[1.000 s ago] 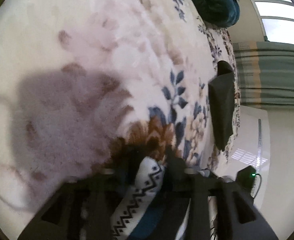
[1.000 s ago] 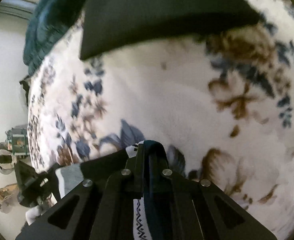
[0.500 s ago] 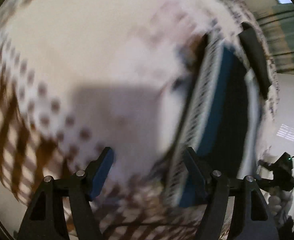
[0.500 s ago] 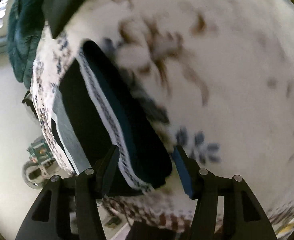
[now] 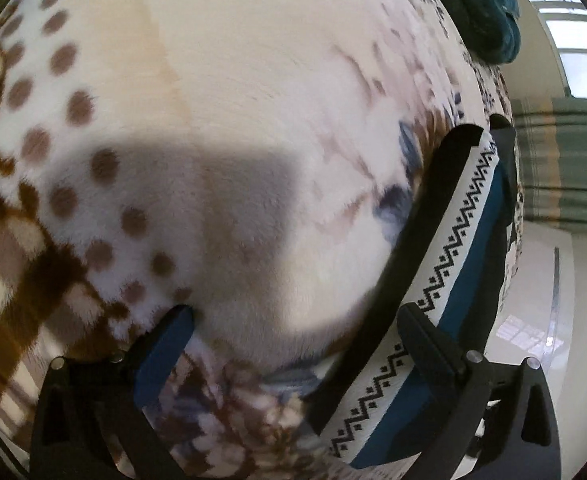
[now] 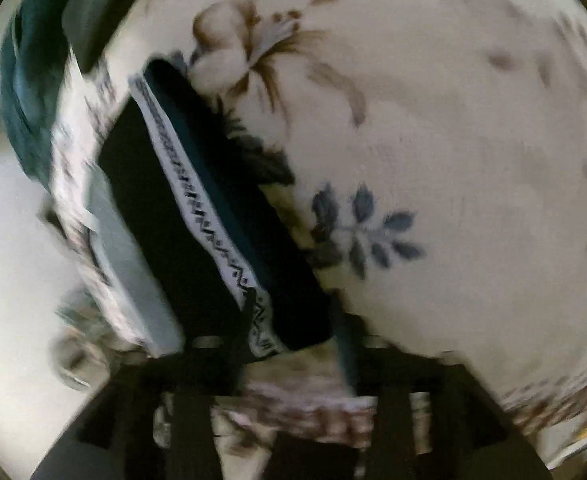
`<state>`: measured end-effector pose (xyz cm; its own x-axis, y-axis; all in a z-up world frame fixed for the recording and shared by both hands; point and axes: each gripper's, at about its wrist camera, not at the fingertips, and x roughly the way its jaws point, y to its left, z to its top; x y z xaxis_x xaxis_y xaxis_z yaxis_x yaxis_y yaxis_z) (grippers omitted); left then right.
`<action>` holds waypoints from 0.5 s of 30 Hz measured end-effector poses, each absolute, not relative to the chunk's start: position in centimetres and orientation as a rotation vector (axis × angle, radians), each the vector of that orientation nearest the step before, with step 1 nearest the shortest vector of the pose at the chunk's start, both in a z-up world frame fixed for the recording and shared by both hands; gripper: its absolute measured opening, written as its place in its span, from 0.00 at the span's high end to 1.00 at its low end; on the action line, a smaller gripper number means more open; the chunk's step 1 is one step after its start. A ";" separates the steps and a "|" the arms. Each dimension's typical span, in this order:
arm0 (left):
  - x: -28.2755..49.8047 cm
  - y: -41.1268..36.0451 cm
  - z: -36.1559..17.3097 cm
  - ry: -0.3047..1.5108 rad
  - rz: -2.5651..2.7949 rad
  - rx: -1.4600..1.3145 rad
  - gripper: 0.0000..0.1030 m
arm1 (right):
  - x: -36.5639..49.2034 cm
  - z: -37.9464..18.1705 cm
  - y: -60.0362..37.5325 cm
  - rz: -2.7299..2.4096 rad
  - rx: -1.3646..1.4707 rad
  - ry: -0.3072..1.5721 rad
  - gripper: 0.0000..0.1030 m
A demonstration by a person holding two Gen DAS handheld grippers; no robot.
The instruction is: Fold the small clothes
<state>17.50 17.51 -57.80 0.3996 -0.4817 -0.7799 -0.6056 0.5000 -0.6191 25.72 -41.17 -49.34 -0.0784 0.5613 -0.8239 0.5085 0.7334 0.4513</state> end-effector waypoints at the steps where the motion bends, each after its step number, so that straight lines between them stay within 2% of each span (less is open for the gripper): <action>1: 17.3 17.5 -57.8 1.237 0.101 -1.119 0.00 | 25.1 -49.2 -41.7 0.039 0.919 1.695 0.35; 3: 17.5 17.4 -57.7 1.248 0.101 -1.112 0.00 | 23.1 -49.9 -41.9 0.022 1.086 1.671 0.28; 6: 17.5 17.3 -57.7 1.254 0.102 -1.107 0.00 | 22.0 -52.9 -40.5 0.053 1.190 1.701 0.29; 7: 17.5 17.3 -57.6 1.257 0.099 -1.106 0.00 | 22.1 -53.4 -40.1 0.064 1.205 1.684 0.53; 8: 17.5 17.3 -57.6 1.259 0.095 -1.103 0.00 | 22.5 -53.7 -39.4 0.061 1.198 1.662 0.85; 11: 18.6 17.2 -57.6 1.269 0.078 -1.117 0.00 | 25.0 -51.0 -37.0 0.111 0.995 1.545 0.87; 12: 18.6 17.2 -57.7 1.270 0.072 -1.119 0.00 | 26.0 -48.5 -35.8 0.166 0.854 1.481 0.87; 15: 18.7 17.4 -57.6 1.272 0.063 -1.135 0.00 | 26.4 -45.5 -34.2 0.231 0.658 1.413 0.87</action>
<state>18.72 17.36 -57.63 0.3679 -0.5263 -0.7666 -0.5990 0.4964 -0.6283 26.40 -34.17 -45.47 0.1702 0.5231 -0.8351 0.2299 0.8030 0.5498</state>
